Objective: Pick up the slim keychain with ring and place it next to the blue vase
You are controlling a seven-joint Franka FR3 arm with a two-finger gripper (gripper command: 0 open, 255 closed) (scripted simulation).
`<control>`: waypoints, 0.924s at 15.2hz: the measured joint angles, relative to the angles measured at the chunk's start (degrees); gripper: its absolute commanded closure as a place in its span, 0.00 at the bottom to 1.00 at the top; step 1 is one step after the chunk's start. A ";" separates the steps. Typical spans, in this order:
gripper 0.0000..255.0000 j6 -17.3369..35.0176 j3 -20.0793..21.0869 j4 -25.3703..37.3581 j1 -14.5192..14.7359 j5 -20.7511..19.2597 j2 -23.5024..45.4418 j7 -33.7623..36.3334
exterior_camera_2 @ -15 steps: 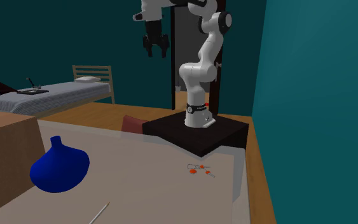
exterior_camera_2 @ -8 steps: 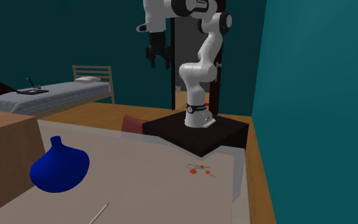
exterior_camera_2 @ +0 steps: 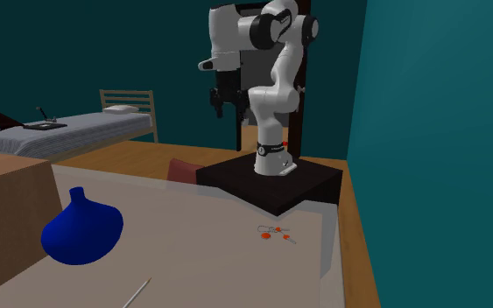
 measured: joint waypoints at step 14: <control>0.00 32.16 11.65 -4.42 4.94 4.72 24.00 10.89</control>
